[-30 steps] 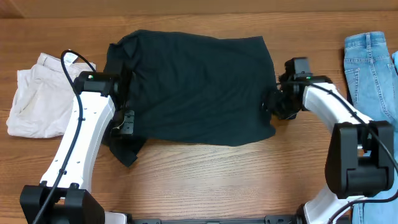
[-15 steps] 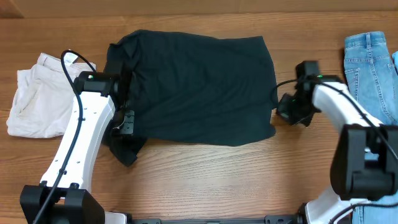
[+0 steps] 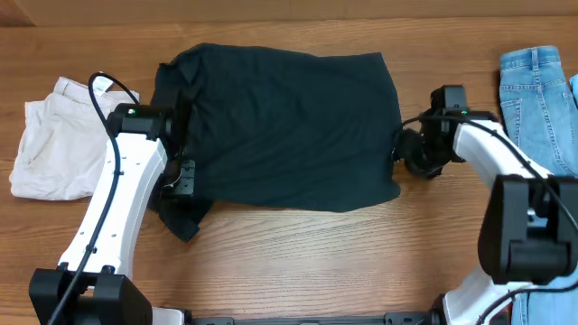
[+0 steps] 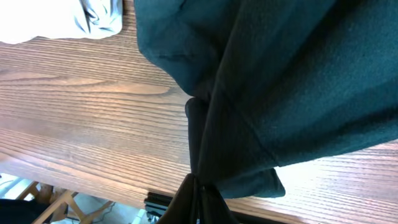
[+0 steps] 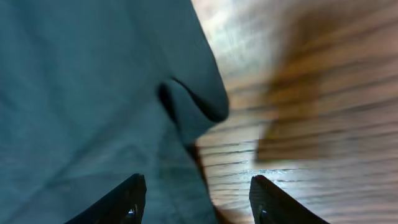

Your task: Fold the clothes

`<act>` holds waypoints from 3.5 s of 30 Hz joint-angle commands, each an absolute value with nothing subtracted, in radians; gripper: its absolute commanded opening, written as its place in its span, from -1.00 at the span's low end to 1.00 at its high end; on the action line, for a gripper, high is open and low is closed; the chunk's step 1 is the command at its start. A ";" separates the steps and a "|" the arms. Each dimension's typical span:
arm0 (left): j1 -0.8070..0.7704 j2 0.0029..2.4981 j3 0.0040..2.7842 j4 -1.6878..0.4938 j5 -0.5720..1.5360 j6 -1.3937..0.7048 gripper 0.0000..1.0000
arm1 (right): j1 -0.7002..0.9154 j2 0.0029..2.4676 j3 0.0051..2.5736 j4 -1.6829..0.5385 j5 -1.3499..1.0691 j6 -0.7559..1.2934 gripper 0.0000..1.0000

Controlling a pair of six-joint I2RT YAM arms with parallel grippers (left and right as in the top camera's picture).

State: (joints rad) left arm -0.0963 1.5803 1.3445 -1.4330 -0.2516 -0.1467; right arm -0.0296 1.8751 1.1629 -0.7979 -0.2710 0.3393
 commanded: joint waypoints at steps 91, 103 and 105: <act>-0.090 1.575 1.355 -1.440 -0.274 -0.126 -0.92 | 0.026 1.509 1.322 -1.337 -0.118 0.376 -0.14; -0.090 1.575 1.355 -1.439 -0.273 -0.127 -0.92 | 0.033 1.562 0.966 -0.967 -0.239 0.394 0.33; -0.090 1.575 1.355 -1.439 -0.273 -0.127 -0.92 | 0.033 1.568 0.911 -0.895 -0.250 0.393 0.36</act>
State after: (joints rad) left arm -0.0963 1.5803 1.3441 -1.4403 -0.2588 -0.1463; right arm 0.0280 1.5551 0.9810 -0.9600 -0.2161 0.3908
